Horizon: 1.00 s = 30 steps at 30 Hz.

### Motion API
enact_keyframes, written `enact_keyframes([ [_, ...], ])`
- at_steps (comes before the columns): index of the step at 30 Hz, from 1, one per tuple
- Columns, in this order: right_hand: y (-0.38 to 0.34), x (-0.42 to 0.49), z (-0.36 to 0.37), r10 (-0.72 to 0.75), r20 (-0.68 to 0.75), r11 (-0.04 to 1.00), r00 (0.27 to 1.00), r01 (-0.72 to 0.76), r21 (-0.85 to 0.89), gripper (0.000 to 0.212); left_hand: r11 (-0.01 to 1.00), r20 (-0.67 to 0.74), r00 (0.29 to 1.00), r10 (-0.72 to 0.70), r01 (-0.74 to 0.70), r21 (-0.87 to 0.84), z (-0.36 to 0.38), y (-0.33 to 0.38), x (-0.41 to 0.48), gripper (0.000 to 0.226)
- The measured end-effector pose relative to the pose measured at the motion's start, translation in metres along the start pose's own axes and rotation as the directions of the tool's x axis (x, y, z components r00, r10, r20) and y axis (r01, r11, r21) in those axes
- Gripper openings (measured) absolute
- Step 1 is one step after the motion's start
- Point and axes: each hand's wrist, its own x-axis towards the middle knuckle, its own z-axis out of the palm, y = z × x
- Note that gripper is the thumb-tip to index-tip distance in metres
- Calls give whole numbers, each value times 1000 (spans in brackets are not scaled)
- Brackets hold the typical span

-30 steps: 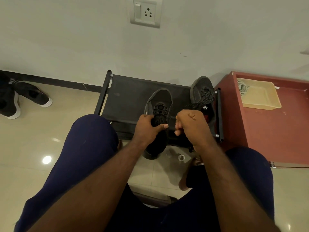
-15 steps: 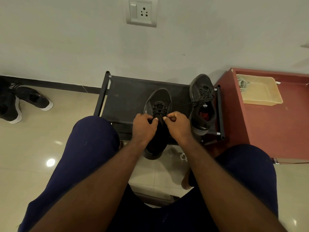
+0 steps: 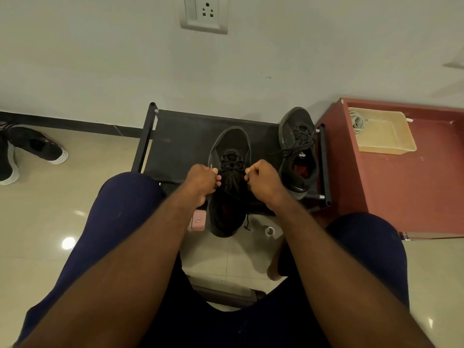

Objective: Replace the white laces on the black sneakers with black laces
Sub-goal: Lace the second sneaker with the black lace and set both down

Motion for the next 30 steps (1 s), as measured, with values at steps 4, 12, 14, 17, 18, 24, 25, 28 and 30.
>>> enact_keyframes([
  [4, 0, -4, 5, 107, 28, 979, 994, -111, 169, 12, 992, 33, 995, -91, 88, 86, -1, 6, -1, 16],
  [12, -4, 6, -2, 20, 48, 992, 999, -14, -126, 22, 855, 137, 970, 201, -242, 459, -12, 12, 6, 30],
  [14, -7, 6, -1, 23, 62, 993, 998, -16, -117, 20, 852, 159, 968, 195, -248, 461, -15, 17, 4, 23],
  [17, -10, 4, -4, 32, 84, 999, 996, -30, -22, 15, 926, 162, 982, 102, -153, 346, -20, 24, 1, 17],
  [18, -12, 2, -6, 48, 97, 998, 994, -51, 26, 15, 948, 160, 985, 59, -106, 301, -21, 24, 1, 17],
  [24, -15, -4, -20, 174, 191, 960, 966, -209, 184, 19, 990, 229, 973, -29, -3, 139, -28, 21, 2, 20],
  [25, -15, -4, -22, 185, 210, 956, 960, -226, 189, 19, 987, 247, 968, -32, -8, 158, -29, 21, 4, 20],
  [28, -17, -1, -26, 203, 287, 949, 936, -260, 178, 21, 987, 276, 960, -49, 4, 161, -34, 21, 9, 20],
  [30, -20, 1, -30, 207, 321, 956, 924, -260, 133, 24, 993, 274, 960, -59, 27, 119, -32, 22, 8, 21],
])
